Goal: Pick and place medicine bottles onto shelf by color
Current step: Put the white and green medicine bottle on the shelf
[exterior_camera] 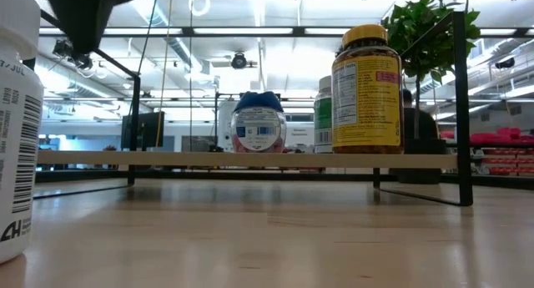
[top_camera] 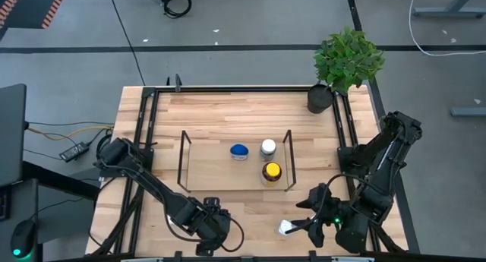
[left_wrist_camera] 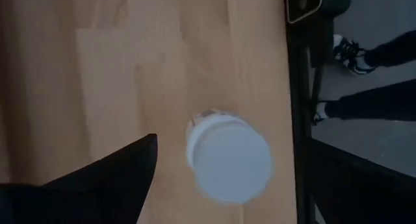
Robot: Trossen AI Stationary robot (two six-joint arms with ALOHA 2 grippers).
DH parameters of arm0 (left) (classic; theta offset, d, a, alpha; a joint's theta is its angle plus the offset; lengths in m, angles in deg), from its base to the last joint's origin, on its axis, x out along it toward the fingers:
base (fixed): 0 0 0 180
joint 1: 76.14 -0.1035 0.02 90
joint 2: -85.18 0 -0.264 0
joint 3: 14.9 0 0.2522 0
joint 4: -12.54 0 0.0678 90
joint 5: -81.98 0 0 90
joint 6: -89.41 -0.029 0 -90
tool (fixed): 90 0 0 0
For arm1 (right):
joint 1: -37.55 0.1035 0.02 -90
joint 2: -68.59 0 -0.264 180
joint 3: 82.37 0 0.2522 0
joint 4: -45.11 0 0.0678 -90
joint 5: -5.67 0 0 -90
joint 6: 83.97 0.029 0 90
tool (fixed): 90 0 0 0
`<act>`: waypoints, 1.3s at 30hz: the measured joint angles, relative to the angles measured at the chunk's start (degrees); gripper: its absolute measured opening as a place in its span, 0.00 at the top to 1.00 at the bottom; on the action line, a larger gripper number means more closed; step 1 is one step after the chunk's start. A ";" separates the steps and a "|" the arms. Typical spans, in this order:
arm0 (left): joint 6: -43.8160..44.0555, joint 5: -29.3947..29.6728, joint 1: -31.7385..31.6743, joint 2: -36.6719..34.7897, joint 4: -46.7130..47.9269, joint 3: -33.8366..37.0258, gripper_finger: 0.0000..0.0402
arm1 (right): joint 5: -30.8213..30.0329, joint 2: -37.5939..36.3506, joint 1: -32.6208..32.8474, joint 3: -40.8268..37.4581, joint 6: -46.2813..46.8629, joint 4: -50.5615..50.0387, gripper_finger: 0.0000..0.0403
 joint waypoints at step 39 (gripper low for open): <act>0.20 1.30 -6.09 4.59 6.75 -7.37 0.50 | -4.08 -0.02 -0.28 0.04 -0.04 -2.99 0.27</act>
